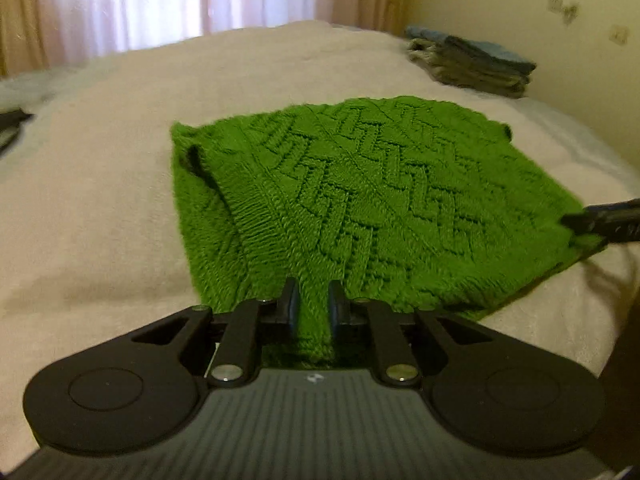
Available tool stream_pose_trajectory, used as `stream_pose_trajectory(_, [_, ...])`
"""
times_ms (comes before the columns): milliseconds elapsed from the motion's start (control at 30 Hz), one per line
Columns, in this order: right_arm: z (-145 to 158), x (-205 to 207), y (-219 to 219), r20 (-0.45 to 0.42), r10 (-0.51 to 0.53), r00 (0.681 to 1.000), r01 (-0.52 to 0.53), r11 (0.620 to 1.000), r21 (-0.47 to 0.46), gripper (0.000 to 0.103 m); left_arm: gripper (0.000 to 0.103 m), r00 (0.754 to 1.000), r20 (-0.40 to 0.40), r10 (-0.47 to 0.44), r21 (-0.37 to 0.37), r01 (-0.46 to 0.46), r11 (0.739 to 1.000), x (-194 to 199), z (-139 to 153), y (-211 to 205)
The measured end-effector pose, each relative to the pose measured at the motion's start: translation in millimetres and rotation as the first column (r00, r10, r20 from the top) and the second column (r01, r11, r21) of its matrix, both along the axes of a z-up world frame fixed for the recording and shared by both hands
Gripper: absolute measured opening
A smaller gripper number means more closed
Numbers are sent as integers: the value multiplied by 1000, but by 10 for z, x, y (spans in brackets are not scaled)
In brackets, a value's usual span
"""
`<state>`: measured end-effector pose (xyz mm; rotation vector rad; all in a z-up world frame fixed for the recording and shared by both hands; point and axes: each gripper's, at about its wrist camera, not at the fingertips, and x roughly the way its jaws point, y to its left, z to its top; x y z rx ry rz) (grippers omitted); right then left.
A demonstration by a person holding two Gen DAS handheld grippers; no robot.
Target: Fold clothes
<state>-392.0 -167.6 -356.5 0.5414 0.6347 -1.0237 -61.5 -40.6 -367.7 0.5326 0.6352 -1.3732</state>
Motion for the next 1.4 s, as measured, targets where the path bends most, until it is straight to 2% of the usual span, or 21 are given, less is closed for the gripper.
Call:
stream_pose_trajectory(33, [73,8,91,0,2,1000,-2,1000,-3,73,12,999,-8,34,12,-34,999,-36,73,39])
stream_pose_trajectory(67, [135,16,184,1,0,1000,0,1000,-8,96,12,997,-17,69,25,-69,997,-73,146,78])
stream_pose_trajectory(100, [195,22,279,3,-1,1000,1,1000,-14,102,15,996,-26,84,26,-84,996,-115,221,146])
stream_pose_trajectory(200, [349,1,574,23,-3,1000,4,999,-39,102,34,993,-41,113,20,-113,993,-259,418,382])
stream_pose_trajectory(367, [566,-52,918,35,-20,999,22,998,-54,102,37,988,-40,152,11,-152,988,-466,650,752])
stream_pose_trajectory(467, [624,-73,1055,31,-24,999,26,998,-51,102,46,984,-23,178,-10,-179,984,-519,804,971])
stream_pose_trajectory(667, [689,-162,1370,50,-27,998,30,998,-57,102,49,976,17,219,-49,-218,975,-630,1009,1276])
stream_pose_trajectory(933, [777,-235,1602,50,-19,999,24,995,-98,102,55,971,33,237,-75,-234,969,-762,1105,1564])
stream_pose_trajectory(1400, [794,-185,1567,31,1,1000,2,995,-101,102,60,965,60,257,-87,-251,964,-826,1190,1708])
